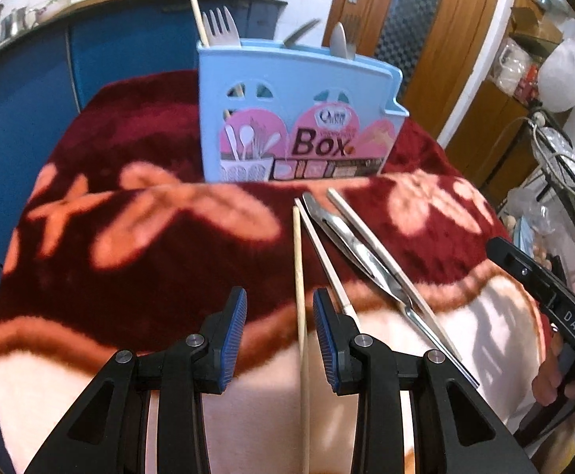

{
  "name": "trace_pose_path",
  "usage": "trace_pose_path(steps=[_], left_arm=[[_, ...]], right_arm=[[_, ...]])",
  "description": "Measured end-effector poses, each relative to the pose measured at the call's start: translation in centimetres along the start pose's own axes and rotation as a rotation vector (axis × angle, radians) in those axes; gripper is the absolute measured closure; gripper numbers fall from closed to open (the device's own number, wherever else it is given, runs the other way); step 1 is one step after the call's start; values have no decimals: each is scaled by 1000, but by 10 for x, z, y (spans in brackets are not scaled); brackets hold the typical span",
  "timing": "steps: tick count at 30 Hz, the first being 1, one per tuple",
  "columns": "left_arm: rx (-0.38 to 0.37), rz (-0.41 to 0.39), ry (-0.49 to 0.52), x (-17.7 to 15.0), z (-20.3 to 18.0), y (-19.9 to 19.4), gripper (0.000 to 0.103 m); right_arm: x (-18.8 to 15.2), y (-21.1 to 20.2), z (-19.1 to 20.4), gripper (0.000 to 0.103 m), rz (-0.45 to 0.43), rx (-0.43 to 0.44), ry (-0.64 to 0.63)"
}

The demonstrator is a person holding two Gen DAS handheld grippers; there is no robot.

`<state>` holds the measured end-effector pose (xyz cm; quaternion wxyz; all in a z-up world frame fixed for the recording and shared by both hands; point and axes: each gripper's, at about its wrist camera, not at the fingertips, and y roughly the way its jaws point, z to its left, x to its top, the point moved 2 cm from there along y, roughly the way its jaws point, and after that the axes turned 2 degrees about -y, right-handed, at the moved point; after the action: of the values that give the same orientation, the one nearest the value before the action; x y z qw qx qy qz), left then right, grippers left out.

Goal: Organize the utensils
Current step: 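Move both tools back and grasp a wooden chopstick with the left tool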

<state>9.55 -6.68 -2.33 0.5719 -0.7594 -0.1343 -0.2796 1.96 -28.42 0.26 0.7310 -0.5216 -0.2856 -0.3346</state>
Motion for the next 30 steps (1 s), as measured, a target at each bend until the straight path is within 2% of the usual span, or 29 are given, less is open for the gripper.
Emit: trace_pose_path(steps=[1,5,13,18,20,30], left_arm=[[-8,10,-2,0,0,2,68],[-34,70,2,2,-2,11,83],[-13,167,43,12,-6,22,86],[-14,146,18,11,-2,22,93],[-32,131,-11,10,3,20,99],[-136,36,-192,-2,31,5,99]], right_arm=[[-1,0,-1,79,1,0,3],[-3,0,-7,79,2,7,20],[-6,-2,-18,78,-1,14,44],[-7,-2,-20,78,4,12,52],[-7,-2,-19,78,3,13,49],[2,-2,3,78,22,22,-18]])
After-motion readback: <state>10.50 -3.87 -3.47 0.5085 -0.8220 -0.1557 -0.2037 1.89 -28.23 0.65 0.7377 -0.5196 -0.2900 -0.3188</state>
